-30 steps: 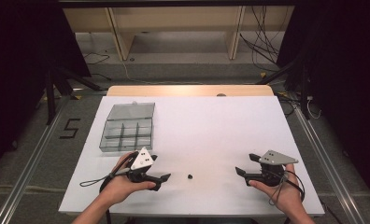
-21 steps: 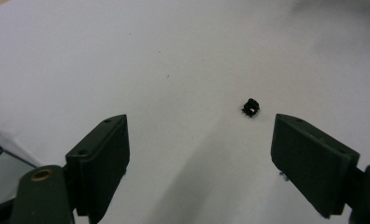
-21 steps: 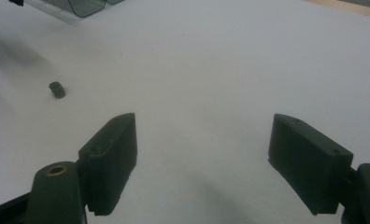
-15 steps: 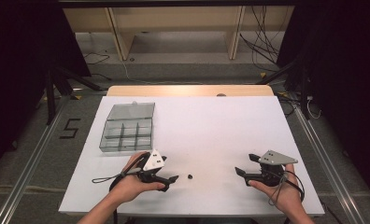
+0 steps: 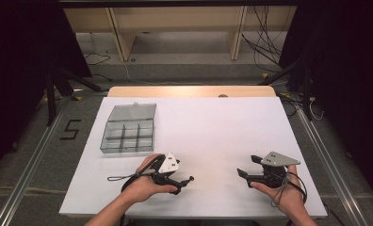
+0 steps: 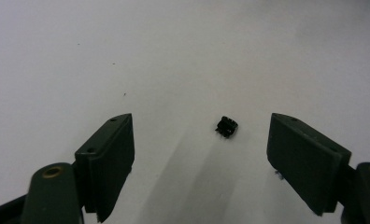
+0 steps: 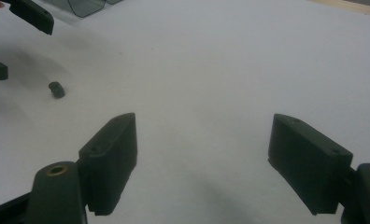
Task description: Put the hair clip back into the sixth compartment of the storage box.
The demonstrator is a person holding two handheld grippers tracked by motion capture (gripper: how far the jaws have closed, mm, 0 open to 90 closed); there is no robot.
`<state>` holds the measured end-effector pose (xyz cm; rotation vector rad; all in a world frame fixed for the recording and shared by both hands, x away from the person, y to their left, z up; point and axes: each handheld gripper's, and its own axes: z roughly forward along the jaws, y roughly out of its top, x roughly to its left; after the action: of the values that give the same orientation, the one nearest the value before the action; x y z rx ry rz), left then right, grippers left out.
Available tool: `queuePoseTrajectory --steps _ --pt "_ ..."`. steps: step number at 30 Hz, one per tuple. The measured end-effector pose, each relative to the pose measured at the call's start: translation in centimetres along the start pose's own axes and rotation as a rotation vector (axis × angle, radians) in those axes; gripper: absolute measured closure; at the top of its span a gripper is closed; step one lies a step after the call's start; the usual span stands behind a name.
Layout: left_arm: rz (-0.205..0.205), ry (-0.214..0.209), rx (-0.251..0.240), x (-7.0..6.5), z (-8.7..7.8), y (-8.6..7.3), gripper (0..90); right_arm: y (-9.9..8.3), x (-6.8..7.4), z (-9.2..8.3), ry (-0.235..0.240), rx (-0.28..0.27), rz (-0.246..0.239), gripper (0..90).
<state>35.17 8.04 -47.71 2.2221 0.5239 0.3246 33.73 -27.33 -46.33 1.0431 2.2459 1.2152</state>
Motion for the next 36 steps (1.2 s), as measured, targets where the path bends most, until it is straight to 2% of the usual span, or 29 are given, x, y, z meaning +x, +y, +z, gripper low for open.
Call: queuePoseTrajectory --steps 11,18,29,36 --pt "0.045 -0.044 0.022 -0.3 2.0 0.5 27.6 0.0 0.0 0.0 0.002 0.001 0.003 25.1" --pt "0.051 -0.071 0.024 -0.1 2.8 0.4 33.2 0.0 0.0 0.0 0.001 -0.003 0.005 25.2" --pt "0.062 -0.143 0.028 0.2 3.3 0.1 46.3 0.0 -0.1 -0.1 0.001 -0.005 0.007 25.8" --pt "0.044 -0.179 0.021 0.5 3.4 0.0 52.3 0.0 0.0 0.0 0.004 -0.005 0.007 26.0"
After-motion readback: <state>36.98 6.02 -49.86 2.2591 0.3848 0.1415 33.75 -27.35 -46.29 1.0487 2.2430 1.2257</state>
